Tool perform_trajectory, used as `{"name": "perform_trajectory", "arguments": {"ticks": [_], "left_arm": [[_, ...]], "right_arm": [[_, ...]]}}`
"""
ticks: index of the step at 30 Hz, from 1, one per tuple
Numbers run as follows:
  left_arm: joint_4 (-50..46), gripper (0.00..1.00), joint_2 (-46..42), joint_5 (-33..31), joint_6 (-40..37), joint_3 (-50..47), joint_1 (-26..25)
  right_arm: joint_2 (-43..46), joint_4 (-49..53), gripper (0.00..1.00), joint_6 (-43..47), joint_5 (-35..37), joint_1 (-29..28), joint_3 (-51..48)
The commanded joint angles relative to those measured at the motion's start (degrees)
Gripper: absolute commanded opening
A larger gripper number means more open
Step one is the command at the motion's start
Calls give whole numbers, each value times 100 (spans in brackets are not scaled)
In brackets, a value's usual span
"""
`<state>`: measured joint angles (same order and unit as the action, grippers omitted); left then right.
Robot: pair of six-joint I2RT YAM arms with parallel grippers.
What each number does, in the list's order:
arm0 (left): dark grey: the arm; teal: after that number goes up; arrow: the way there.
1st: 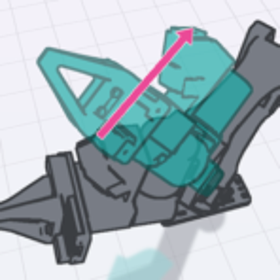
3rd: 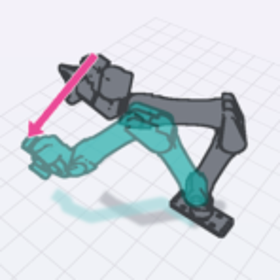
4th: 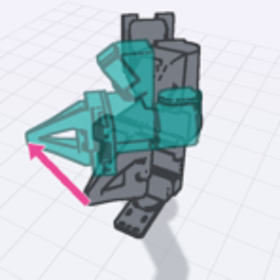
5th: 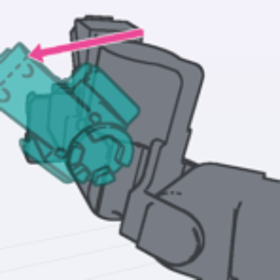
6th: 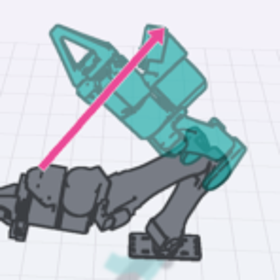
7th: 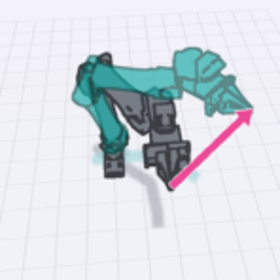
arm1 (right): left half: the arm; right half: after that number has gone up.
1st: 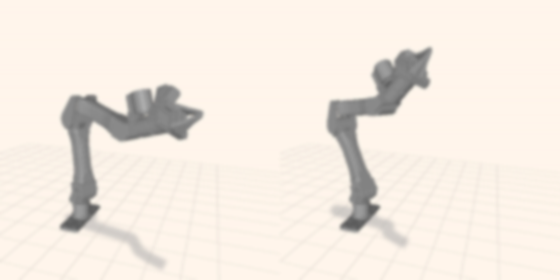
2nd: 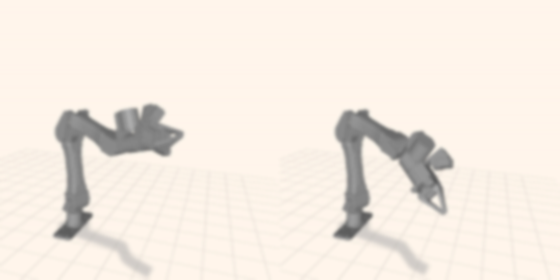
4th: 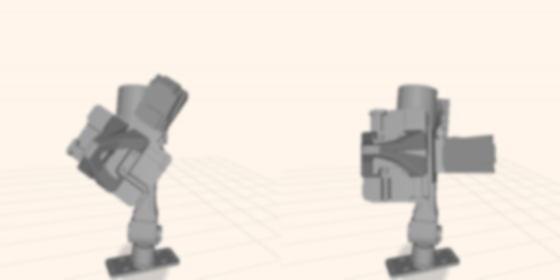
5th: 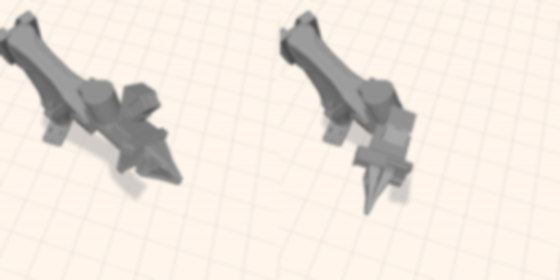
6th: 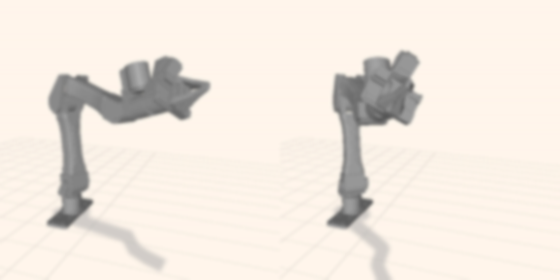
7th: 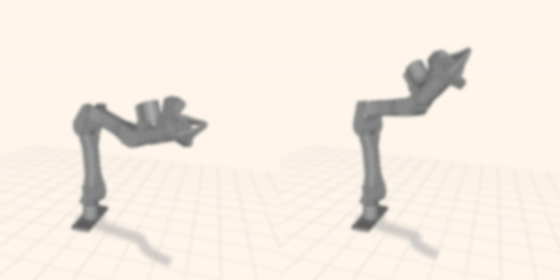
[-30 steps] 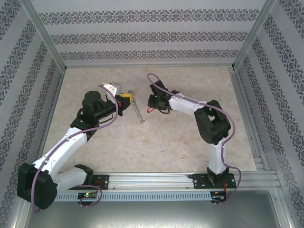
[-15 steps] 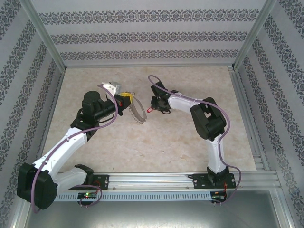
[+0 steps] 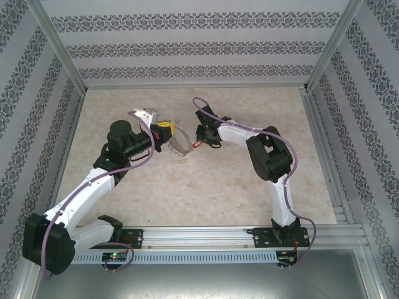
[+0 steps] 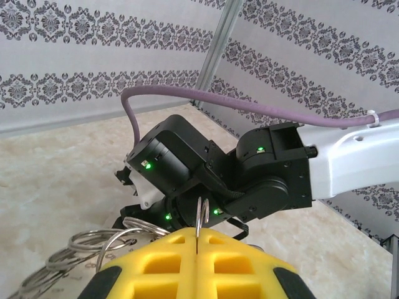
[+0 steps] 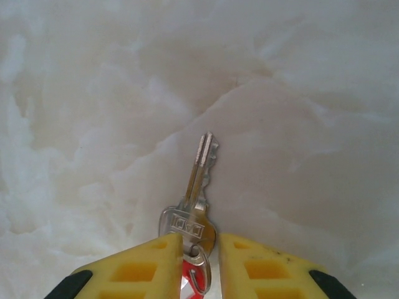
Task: Put the keys on the keyring
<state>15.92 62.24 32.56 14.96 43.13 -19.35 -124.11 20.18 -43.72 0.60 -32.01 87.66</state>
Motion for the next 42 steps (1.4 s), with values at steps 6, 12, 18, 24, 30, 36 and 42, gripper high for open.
{"name": "perform_trajectory", "arguments": {"ticks": [6, 12, 18, 24, 30, 36, 42], "left_arm": [[513, 0, -28, 153, 134, -23, 79], [467, 0, -26, 155, 139, 4, 74], [-74, 0, 44, 191, -8, 318, 79], [-1137, 0, 321, -236, -336, 899, 9], [-1089, 0, 489, 132, -625, 1052, -27], [-1281, 0, 849, 530, -1188, 1413, -88], [-1217, 0, 1299, 1070, -1527, 1743, -160]], "right_arm": [[-122, 86, 7, -130, -125, -16, 122], [212, -92, 0, -56, -206, 105, -226], [1173, -731, 0, 255, -702, 476, -929], [2018, -1461, 0, 669, -1614, 862, -1484], [2524, -2449, 0, 783, -3105, 1471, -1962], [2788, -3631, 0, 667, -4514, 2052, -2425], [3019, -4200, 0, 716, -5258, 2296, -2666]]}}
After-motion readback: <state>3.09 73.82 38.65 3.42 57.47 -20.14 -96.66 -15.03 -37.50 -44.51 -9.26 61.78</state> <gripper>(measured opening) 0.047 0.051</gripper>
